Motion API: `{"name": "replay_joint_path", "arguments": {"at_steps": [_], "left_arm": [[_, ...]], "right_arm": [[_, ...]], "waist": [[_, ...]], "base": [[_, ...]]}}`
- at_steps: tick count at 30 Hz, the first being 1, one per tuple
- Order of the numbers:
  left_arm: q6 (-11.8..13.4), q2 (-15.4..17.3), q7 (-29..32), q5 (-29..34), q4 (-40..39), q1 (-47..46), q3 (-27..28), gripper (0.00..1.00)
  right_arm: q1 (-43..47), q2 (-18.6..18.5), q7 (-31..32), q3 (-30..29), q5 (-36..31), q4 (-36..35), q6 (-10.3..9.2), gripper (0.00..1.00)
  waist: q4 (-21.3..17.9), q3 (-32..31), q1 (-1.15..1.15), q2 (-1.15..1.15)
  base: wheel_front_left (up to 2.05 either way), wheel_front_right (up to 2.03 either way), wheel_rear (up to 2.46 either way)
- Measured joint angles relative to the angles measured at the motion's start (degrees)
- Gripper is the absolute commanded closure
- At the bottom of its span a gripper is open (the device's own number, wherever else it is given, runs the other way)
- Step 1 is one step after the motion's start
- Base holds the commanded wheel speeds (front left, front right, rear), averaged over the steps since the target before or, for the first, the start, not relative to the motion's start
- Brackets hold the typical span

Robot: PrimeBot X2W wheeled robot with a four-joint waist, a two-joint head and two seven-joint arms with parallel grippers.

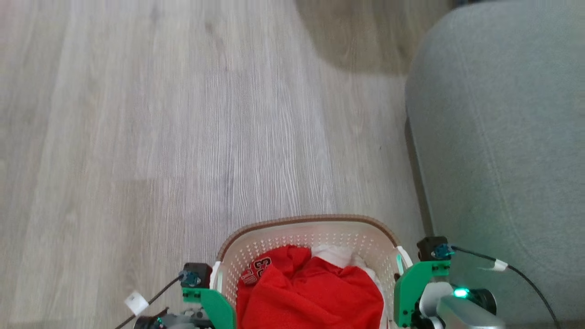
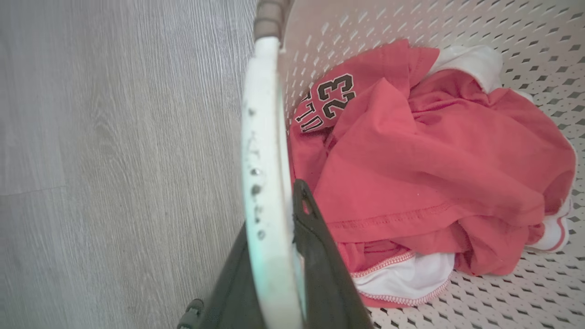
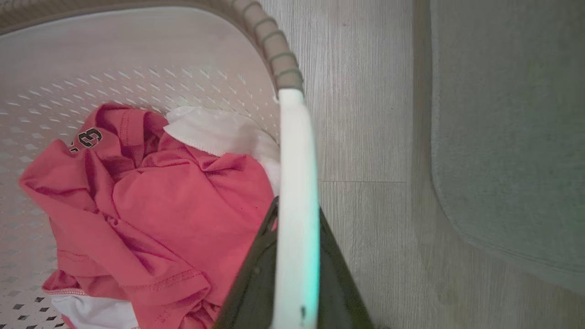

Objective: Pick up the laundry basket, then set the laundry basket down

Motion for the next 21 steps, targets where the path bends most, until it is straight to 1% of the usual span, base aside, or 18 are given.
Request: {"name": "replay_joint_path", "arguments": {"at_steps": [5, 9, 21], "left_arm": [[0.0, 0.2, 0.0, -1.2, 0.1, 0.4, -1.0, 1.0], [0.0, 0.3, 0.0, -1.9, 0.4, 2.2, -2.1, 1.0], [0.0, 0.3, -0.6, -3.5, 1.4, 2.8, -4.0, 1.0]], "right_arm": [[0.6, 0.0, -0.2, 2.2, 2.5, 0.0, 0.0, 1.0], [1.9, 0.0, -0.3, 4.0, 4.1, 0.3, 0.0, 1.0], [2.3, 0.0, -1.0, 8.2, 8.0, 0.9, 0.0, 1.0]], "waist": [[-0.2, -4.4, 0.0, 0.0], [-0.3, -6.6, 0.0, 0.0], [-0.2, -8.2, 0.0, 0.0]], "base": [[0.0, 0.0, 0.0], [0.0, 0.0, 0.0], [0.0, 0.0, 0.0]]}}
